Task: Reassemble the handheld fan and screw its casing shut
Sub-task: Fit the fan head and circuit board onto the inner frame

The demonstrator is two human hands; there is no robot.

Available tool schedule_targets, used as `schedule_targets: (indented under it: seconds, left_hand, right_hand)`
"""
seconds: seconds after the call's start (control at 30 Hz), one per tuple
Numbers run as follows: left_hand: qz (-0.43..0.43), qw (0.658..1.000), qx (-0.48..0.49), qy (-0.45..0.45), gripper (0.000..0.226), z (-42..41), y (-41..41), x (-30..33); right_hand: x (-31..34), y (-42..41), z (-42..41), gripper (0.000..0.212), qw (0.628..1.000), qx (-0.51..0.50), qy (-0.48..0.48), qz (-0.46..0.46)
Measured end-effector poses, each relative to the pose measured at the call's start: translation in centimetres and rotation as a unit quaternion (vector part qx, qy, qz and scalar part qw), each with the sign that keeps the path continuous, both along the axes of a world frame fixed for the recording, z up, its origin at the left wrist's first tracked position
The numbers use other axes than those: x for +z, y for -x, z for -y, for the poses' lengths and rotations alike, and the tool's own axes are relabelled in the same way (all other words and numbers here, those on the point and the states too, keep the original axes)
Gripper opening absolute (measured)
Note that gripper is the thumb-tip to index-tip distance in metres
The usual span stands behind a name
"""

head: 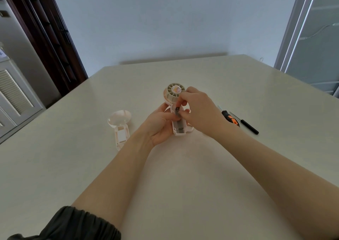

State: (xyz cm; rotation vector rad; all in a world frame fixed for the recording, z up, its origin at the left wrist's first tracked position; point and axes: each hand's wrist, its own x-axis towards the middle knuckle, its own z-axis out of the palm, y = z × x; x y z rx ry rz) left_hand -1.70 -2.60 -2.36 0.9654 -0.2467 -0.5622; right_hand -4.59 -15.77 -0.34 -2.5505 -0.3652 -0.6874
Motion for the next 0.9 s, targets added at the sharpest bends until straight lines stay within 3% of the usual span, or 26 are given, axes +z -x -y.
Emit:
schedule_targets:
  seconds: [0.27, 0.33, 0.5, 0.67, 0.9]
  left_hand:
    - [0.018, 0.997, 0.064, -0.031, 0.059, 0.06, 0.01, 0.14]
    - [0.016, 0.996, 0.082, -0.026, 0.062, 0.05, -0.10, 0.12]
    - [-0.007, 0.994, 0.108, 0.021, 0.062, -0.03, -0.26, 0.27]
    - [-0.006, 0.995, 0.093, 0.036, 0.061, -0.02, -0.21, 0.34]
    - [0.019, 0.997, 0.068, -0.002, 0.052, -0.34, -0.33, 0.19]
  right_hand:
    - [0.12, 0.03, 0.08, 0.005, 0.988, 0.011, -0.142, -0.057]
    - [0.16, 0.08, 0.02, 0.014, 0.978, 0.002, -0.179, -0.104]
    - [0.23, 0.33, 0.19, 0.025, 0.878, -0.007, -0.334, -0.342]
    - [0.37, 0.31, 0.06, 0.019, 0.786, 0.045, -0.439, -0.433]
    - [-0.11, 0.11, 0.18, 0.015, 0.780, 0.055, -0.453, -0.429]
